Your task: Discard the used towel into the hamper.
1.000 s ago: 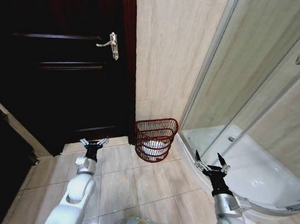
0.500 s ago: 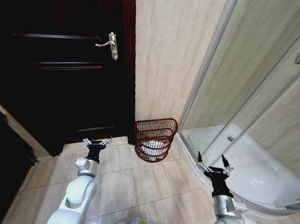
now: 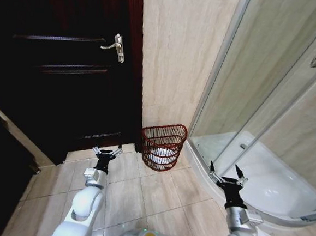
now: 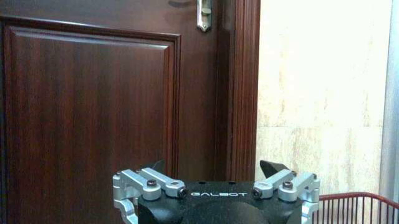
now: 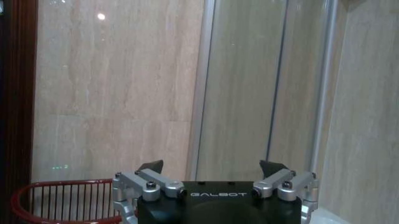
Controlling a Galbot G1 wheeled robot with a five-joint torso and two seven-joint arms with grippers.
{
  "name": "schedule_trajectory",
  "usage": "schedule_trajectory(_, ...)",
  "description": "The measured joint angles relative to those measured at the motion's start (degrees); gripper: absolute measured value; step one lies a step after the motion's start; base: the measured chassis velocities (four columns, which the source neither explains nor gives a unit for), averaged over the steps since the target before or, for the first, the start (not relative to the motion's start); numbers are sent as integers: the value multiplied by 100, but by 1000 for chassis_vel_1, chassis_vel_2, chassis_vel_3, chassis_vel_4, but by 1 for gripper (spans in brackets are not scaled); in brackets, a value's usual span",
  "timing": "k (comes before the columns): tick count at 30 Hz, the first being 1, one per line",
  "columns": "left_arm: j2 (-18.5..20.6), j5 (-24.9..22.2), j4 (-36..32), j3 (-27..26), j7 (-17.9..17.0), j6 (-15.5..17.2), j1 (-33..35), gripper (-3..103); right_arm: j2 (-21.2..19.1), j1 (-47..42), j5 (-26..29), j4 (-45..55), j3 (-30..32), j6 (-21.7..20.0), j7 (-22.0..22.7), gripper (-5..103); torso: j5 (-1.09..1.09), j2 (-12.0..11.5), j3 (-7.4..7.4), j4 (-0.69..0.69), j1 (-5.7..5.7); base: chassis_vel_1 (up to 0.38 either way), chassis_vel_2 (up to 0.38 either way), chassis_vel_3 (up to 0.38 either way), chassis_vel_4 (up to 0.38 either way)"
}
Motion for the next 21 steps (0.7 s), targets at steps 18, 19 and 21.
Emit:
schedule_trajectory(18, -18, 187, -1, 132, -15, -5, -20, 100, 0, 5, 63, 12, 30, 1, -4, 100, 0, 0, 0, 0, 0, -19, -52, 13, 49)
schedule_trajectory(19, -18, 187, -1, 132, -15, -5, -20, 100, 0, 5, 63, 12, 30, 1, -4, 100, 0, 0, 0, 0, 0, -26, -92, -1, 78)
schedule_trajectory(21, -17, 214, -1, 163, -22, -3, -19, 100, 0, -6, 91, 23, 48, 3, -4, 100, 0, 0, 0, -1, 0, -41, -99, -10, 33)
